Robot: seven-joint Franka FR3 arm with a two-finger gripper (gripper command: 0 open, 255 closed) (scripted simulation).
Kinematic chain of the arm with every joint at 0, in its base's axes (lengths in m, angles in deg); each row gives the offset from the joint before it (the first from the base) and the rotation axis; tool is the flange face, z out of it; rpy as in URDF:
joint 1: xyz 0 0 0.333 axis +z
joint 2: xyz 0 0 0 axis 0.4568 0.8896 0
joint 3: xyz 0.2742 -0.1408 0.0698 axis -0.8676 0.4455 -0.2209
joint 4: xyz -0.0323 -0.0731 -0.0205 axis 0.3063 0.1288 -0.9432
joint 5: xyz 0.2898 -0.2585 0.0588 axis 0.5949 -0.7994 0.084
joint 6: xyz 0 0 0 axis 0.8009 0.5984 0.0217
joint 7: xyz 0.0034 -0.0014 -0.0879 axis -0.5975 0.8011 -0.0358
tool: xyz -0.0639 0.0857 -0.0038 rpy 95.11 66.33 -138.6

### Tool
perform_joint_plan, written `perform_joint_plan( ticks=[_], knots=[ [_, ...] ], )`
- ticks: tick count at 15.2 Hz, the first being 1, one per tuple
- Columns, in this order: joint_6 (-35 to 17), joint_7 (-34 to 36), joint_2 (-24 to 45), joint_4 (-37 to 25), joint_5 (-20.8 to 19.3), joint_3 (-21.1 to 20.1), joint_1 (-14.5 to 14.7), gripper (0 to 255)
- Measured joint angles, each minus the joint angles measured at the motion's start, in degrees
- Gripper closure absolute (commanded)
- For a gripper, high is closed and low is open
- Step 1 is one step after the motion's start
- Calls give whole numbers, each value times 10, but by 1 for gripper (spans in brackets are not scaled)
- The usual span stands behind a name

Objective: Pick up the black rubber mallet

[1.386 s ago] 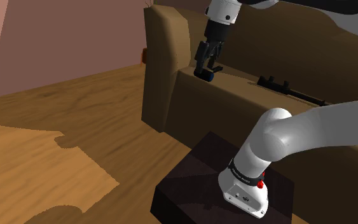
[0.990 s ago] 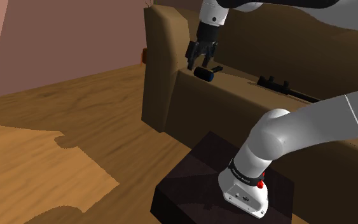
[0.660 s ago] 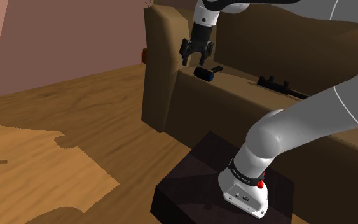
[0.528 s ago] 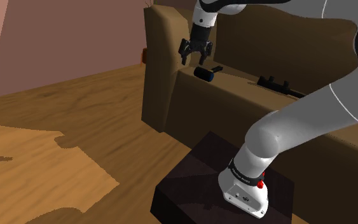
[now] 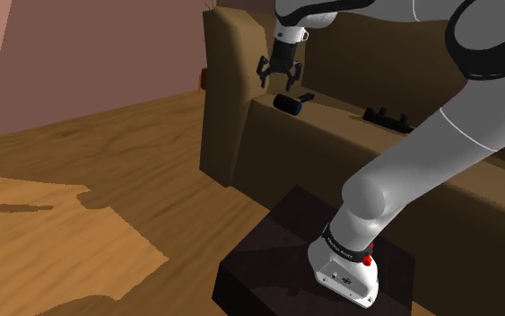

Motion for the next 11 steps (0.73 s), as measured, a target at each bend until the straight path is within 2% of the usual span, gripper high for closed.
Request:
perform_joint_plan(
  ticks=[11],
  knots=[
    [-31, 150, 121, -91, -20, 57, -75, 0]
  ],
)
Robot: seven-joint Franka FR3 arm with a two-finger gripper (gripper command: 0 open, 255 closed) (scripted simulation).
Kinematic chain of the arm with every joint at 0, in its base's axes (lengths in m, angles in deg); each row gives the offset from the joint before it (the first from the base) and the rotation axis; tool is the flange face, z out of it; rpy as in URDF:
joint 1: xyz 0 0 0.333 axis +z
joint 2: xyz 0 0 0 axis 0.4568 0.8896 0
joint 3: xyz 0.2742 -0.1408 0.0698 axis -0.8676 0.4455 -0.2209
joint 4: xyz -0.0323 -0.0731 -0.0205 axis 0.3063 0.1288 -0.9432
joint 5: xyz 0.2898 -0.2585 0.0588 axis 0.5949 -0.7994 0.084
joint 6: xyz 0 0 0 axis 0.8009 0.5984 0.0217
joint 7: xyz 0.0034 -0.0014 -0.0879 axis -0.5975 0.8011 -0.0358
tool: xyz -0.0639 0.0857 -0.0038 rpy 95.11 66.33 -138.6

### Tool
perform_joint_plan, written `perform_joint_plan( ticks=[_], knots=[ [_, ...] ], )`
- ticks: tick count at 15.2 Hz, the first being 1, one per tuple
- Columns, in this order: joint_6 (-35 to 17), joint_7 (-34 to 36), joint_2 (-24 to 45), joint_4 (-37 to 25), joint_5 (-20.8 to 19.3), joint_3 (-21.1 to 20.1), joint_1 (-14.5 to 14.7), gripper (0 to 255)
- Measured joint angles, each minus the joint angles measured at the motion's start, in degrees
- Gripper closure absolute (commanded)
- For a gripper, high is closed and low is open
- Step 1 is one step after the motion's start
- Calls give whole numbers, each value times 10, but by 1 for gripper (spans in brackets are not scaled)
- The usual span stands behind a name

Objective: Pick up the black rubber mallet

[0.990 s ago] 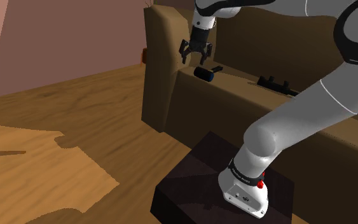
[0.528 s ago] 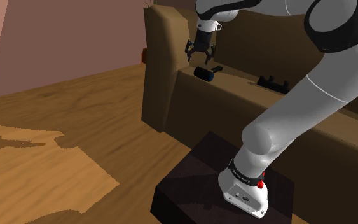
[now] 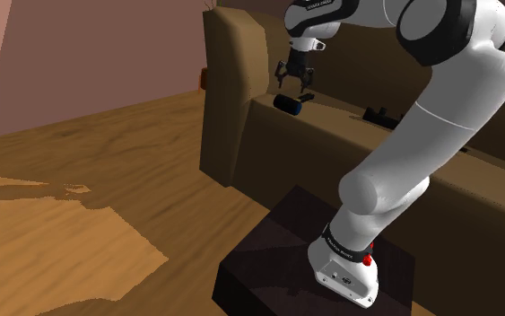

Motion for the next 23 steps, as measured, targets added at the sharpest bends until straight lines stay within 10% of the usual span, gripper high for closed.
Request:
perform_joint_plan(
  ticks=[13, 14, 23],
  knots=[
    [-58, 74, 53, 5, -3, 36, -36, 0],
    [-62, 74, 54, 7, -3, 36, -36, 255],
    [-65, 75, 55, 10, -3, 35, -36, 255]
  ],
)
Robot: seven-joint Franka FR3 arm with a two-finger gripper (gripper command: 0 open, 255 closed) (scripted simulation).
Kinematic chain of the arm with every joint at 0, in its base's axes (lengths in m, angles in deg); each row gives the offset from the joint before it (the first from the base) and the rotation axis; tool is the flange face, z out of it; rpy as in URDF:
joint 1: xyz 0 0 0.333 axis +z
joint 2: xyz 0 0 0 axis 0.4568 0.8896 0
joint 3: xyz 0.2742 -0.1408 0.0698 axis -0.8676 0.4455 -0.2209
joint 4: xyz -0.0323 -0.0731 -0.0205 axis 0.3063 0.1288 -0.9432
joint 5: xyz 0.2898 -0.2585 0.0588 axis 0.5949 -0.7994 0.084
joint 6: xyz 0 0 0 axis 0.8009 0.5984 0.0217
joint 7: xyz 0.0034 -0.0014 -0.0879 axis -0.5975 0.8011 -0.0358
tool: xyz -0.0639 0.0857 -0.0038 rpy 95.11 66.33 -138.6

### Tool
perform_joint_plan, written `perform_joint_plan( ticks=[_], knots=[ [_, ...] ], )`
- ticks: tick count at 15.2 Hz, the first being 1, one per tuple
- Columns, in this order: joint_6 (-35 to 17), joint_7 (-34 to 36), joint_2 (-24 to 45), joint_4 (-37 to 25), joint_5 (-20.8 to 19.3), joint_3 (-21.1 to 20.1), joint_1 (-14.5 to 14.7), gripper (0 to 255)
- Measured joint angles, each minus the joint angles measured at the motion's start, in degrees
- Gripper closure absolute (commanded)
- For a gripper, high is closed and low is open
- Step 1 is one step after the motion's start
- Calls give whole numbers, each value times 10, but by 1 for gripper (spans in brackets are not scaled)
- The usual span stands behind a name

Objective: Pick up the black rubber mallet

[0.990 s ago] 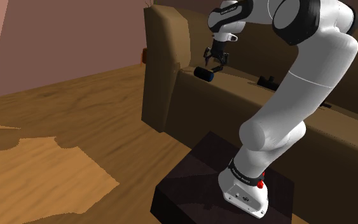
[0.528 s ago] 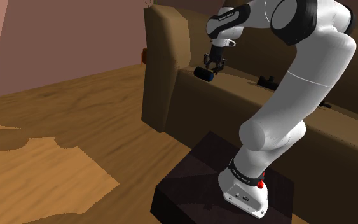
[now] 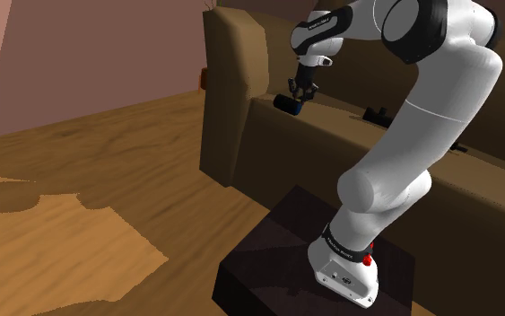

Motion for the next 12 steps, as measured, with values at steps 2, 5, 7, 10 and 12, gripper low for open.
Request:
perform_joint_plan(
  ticks=[2, 5, 7, 10, 12],
  knots=[
    [3, -1, -1, -2, 0, 0, 0, 255],
    [23, -3, -3, -20, 1, 0, 0, 255],
    [39, -3, -8, -31, 0, 0, 1, 255],
    [60, -5, -12, -48, 0, -1, 1, 255],
    [75, -6, -14, -62, 1, -1, 1, 255]
  ],
)
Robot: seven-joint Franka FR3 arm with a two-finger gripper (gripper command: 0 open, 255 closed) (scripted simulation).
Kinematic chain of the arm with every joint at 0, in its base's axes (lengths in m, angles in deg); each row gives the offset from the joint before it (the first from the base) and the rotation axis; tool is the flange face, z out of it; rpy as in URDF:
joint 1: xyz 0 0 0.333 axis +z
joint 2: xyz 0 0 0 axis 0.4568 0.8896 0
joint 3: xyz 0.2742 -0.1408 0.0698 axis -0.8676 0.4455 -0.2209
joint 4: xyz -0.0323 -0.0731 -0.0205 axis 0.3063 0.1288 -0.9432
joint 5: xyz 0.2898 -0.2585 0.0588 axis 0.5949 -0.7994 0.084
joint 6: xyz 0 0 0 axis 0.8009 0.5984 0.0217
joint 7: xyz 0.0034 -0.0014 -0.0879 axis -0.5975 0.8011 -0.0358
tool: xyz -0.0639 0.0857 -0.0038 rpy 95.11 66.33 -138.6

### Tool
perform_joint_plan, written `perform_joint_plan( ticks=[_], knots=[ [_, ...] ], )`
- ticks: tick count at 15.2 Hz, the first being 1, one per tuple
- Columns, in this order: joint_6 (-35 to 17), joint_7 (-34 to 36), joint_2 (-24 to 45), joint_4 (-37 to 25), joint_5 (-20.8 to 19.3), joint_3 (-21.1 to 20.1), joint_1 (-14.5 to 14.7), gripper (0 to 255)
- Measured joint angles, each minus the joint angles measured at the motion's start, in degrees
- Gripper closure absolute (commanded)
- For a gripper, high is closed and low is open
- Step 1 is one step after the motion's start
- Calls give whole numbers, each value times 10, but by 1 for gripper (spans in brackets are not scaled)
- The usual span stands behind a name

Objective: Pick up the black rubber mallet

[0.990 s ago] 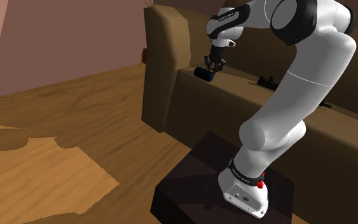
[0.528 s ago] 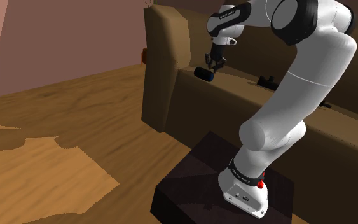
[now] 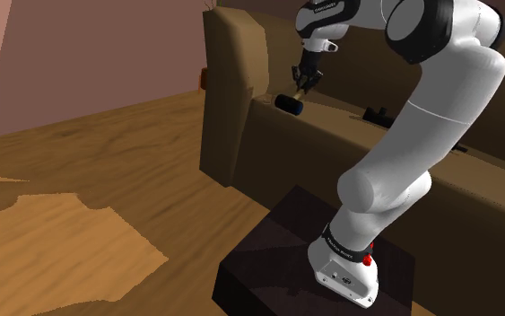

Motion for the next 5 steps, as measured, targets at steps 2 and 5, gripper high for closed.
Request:
perform_joint_plan(
  ticks=[2, 5],
  knots=[
    [14, -1, -5, -9, -1, 0, 0, 255],
    [34, -3, -4, -31, 0, 0, 0, 255]
  ],
)
